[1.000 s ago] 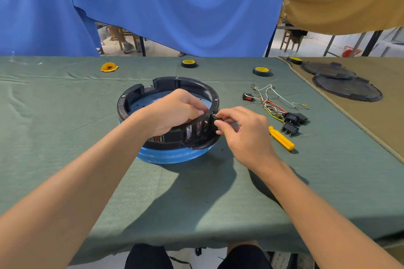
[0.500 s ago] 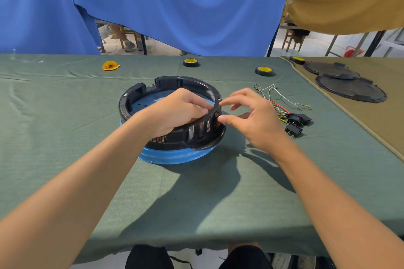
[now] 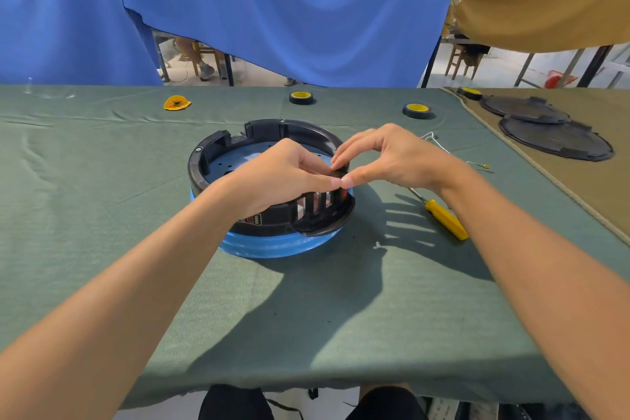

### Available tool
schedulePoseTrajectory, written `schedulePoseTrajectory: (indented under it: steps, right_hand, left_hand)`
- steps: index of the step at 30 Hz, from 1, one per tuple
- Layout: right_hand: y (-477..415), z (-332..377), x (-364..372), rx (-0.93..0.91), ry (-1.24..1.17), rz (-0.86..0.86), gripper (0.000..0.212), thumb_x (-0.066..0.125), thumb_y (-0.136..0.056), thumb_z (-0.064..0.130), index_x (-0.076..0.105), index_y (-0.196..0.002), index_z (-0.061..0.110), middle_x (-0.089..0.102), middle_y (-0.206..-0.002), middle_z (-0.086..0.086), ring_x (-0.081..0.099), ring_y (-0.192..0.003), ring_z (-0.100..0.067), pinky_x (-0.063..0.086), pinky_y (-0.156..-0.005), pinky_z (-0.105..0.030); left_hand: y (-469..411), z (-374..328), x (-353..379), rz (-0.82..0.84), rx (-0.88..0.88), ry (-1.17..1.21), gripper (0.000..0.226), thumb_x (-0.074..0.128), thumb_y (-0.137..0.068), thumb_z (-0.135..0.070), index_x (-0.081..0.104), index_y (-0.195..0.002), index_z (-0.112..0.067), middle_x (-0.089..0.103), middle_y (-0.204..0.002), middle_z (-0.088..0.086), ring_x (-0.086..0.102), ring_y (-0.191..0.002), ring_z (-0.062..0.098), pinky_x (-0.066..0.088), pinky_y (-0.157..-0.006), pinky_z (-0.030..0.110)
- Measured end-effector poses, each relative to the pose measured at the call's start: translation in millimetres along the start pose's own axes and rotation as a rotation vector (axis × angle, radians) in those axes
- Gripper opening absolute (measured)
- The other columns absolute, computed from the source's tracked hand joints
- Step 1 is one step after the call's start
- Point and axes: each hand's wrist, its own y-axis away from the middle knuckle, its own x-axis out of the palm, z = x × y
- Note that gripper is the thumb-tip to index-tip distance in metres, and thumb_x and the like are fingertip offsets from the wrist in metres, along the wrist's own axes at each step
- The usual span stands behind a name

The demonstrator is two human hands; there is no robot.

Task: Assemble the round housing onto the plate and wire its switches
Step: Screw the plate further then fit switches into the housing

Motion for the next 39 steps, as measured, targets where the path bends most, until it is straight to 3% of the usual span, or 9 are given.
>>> schedulePoseTrajectory:
  steps: [5,12,17,20,23,28,33,36,39]
  right_hand:
    - [-10,8,-9,0.047,0.137,0.110,0.022,0.083,-0.072,0.036,0.078,-0.094,0.036,0.070,-0.106,0.021,0.054,-0.108,0.012,0.029,-0.075,0.010]
    - [-10,6,-5,0.024,0.162,0.082,0.017,0.080,-0.076,0.032,0.079,-0.093,0.030,0.072,-0.107,0.011,0.057,-0.108,0.001,0.035,-0.078,0.004]
    - [-10,9,-3,0.043,0.151,0.049,0.017,0.082,-0.073,0.029,0.080,-0.090,0.029,0.074,-0.105,0.008,0.053,-0.112,-0.005,0.030,-0.085,0.004]
    - [-6,12,0,0.037,0.137,0.030,0.015,0.082,-0.074,0.027,0.080,-0.088,0.026,0.075,-0.100,0.004,0.059,-0.110,-0.013,0.032,-0.110,-0.028]
    - [-1,16,11,-0.018,0.158,-0.043,0.012,0.082,-0.072,0.030,0.080,-0.083,0.028,0.075,-0.089,-0.008,0.060,-0.102,-0.026,0.029,-0.113,-0.047]
    - [15,12,24,-0.078,0.140,-0.144,0.017,0.078,-0.079,0.026,0.079,-0.096,0.023,0.071,-0.094,0.019,0.059,-0.101,-0.003,0.036,-0.106,-0.026]
    - [23,10,27,-0.063,0.172,-0.187,0.025,0.075,-0.084,0.023,0.076,-0.109,0.020,0.070,-0.116,0.005,0.058,-0.113,-0.004,0.039,-0.105,-0.021]
    - [23,11,33,-0.068,0.153,-0.249,0.023,0.077,-0.082,0.018,0.077,-0.104,0.016,0.071,-0.111,0.002,0.058,-0.105,0.001,0.039,-0.098,-0.011]
    - [19,13,35,-0.081,0.155,-0.295,0.018,0.078,-0.079,0.014,0.079,-0.097,0.014,0.073,-0.097,0.008,0.058,-0.097,-0.001,0.043,-0.092,-0.020]
  left_hand:
    - [-2,3,1,0.013,0.001,-0.049,0.029,0.073,-0.079,-0.050,0.080,-0.088,-0.024,0.066,-0.095,0.027,0.049,-0.073,0.021,0.040,-0.076,0.037]
    - [0,2,10,-0.214,-0.008,-0.236,0.037,0.075,-0.077,-0.053,0.071,-0.094,-0.021,0.072,-0.081,-0.009,0.067,-0.081,0.007,0.058,-0.080,0.036]
    - [1,1,8,-0.196,-0.006,-0.208,0.031,0.081,-0.074,-0.047,0.070,-0.090,-0.023,0.072,-0.078,-0.012,0.067,-0.078,0.006,0.057,-0.076,0.030]
    - [2,1,11,-0.191,0.030,-0.228,0.027,0.080,-0.078,-0.044,0.069,-0.086,-0.021,0.073,-0.071,-0.007,0.069,-0.065,0.011,0.060,-0.069,0.036]
    - [7,4,5,-0.151,0.075,-0.211,0.024,0.081,-0.076,-0.041,0.069,-0.082,-0.021,0.073,-0.067,-0.007,0.070,-0.060,0.018,0.060,-0.065,0.042]
    - [12,13,-2,-0.144,0.169,-0.344,0.033,0.082,-0.071,-0.050,0.069,-0.085,-0.023,0.067,-0.071,-0.012,0.063,-0.070,0.007,0.057,-0.071,0.041]
    - [6,17,10,-0.247,0.236,-0.737,0.036,0.066,-0.079,-0.062,0.053,-0.083,-0.029,0.058,-0.075,-0.012,0.053,-0.073,0.016,0.037,-0.056,0.031]
    - [4,19,13,-0.275,0.261,-0.841,0.043,0.060,-0.083,-0.061,0.044,-0.066,-0.026,0.049,-0.064,-0.011,0.042,-0.060,0.011,0.022,-0.049,0.028]
    - [4,19,14,-0.289,0.242,-0.845,0.046,0.060,-0.086,-0.057,0.038,-0.061,-0.024,0.046,-0.060,-0.009,0.036,-0.056,0.005,0.022,-0.048,0.030]
